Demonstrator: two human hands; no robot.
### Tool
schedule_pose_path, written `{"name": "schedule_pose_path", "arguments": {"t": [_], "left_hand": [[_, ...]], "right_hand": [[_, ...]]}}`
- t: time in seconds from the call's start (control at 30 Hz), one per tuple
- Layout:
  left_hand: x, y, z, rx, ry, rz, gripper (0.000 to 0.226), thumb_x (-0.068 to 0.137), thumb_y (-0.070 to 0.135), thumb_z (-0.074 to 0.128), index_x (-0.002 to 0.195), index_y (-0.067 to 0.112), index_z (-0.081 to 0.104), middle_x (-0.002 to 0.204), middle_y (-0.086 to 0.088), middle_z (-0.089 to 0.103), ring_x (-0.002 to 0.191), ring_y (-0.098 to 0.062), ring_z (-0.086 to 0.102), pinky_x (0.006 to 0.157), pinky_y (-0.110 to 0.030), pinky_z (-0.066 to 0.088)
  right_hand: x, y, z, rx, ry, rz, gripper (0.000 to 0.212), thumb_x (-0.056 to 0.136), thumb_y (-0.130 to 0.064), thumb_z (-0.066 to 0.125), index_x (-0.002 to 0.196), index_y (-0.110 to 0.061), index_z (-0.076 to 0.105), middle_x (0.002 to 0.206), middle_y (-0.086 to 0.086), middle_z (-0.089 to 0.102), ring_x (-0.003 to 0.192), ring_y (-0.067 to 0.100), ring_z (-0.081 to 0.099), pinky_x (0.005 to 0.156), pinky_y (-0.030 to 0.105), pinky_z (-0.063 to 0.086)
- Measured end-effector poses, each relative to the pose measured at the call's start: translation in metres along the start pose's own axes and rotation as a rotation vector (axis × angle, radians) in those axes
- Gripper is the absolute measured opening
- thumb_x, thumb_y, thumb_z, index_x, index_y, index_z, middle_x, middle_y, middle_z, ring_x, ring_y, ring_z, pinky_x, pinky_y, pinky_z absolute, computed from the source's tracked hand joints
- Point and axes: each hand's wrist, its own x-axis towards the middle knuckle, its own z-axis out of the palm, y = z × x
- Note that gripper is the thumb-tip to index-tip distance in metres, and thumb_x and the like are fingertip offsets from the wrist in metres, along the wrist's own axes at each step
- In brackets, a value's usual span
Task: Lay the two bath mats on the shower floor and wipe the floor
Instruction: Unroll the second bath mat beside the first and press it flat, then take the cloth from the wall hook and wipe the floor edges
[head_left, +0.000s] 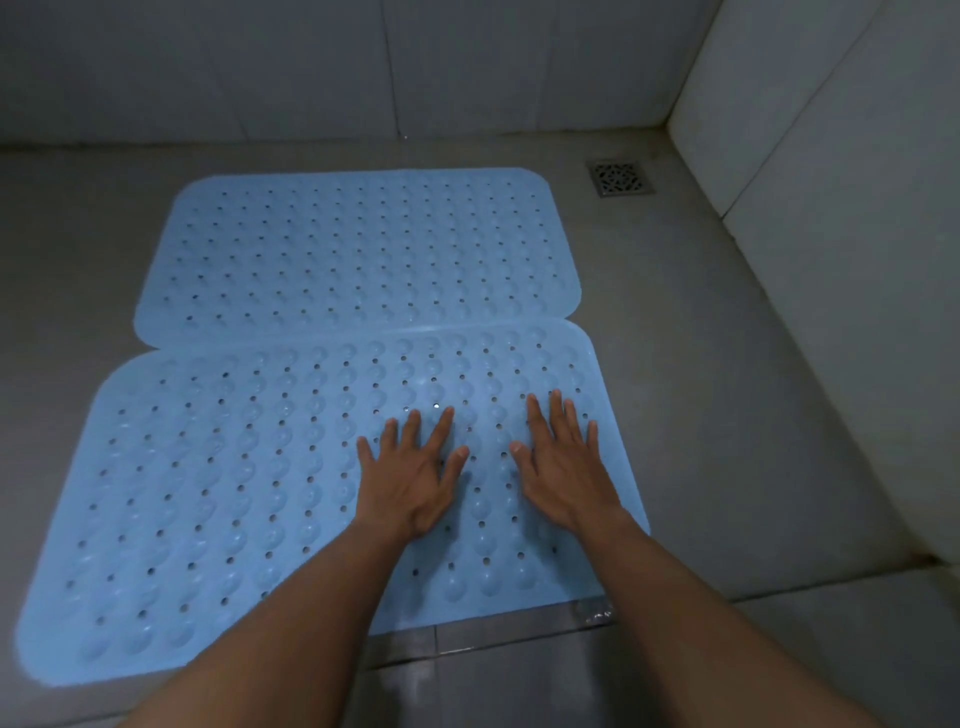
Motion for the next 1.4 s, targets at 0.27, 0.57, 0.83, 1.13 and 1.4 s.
{"name": "schedule_pose_path", "arguments": {"t": [0.27, 0.57, 0.83, 1.13, 1.4], "left_hand": [[0.021, 0.014, -0.103, 0.001, 0.151, 0.090, 0.062, 0.099, 0.063, 0.010, 0.155, 0.044, -0.006, 0.167, -0.004, -0.002, 0.153, -0.029, -0.009, 0.119, -0.061, -0.004], [0.016, 0.076, -0.305, 0.043, 0.352, 0.236, 0.060, 0.102, 0.057, 0.014, 0.157, 0.039, 0.000, 0.167, -0.006, 0.001, 0.153, -0.029, -0.008, 0.118, -0.062, -0.002], [-0.036, 0.154, -0.514, 0.012, 0.394, 0.309, 0.059, 0.102, 0.033, 0.034, 0.157, 0.035, 0.011, 0.165, -0.009, 0.013, 0.153, -0.030, 0.003, 0.119, -0.062, 0.010], [-0.105, 0.257, -0.755, -0.026, 0.404, 0.349, 0.058, 0.103, 0.046, 0.033, 0.157, 0.034, 0.017, 0.162, -0.009, 0.022, 0.152, -0.030, 0.009, 0.119, -0.061, 0.013], [-0.135, 0.327, -0.926, -0.081, 0.452, 0.479, 0.052, 0.103, 0.048, 0.033, 0.150, 0.028, 0.038, 0.149, -0.004, 0.048, 0.147, -0.027, 0.029, 0.115, -0.053, 0.029]], "right_hand": [[0.016, -0.027, -0.098, 0.000, 0.116, -0.022, 0.064, 0.106, -0.044, 0.023, 0.159, -0.021, -0.004, 0.166, 0.011, -0.013, 0.153, 0.027, -0.011, 0.121, 0.054, -0.003], [0.007, -0.066, -0.291, 0.007, 0.292, -0.010, 0.064, 0.104, -0.044, 0.031, 0.159, -0.022, 0.005, 0.167, 0.012, -0.001, 0.153, 0.029, -0.001, 0.121, 0.058, 0.006], [-0.057, -0.102, -0.510, 0.022, 0.343, 0.015, 0.064, 0.103, -0.043, 0.035, 0.159, -0.021, 0.013, 0.166, 0.014, 0.009, 0.153, 0.028, 0.008, 0.120, 0.056, 0.015], [-0.136, -0.120, -0.770, 0.010, 0.394, 0.004, 0.064, 0.103, -0.045, 0.033, 0.158, -0.022, 0.012, 0.165, 0.015, 0.012, 0.152, 0.029, 0.012, 0.119, 0.057, 0.019], [-0.184, -0.139, -0.955, 0.013, 0.540, 0.015, 0.064, 0.102, -0.042, 0.040, 0.157, -0.021, 0.017, 0.156, 0.013, 0.030, 0.139, 0.033, 0.036, 0.110, 0.047, 0.037]]}}
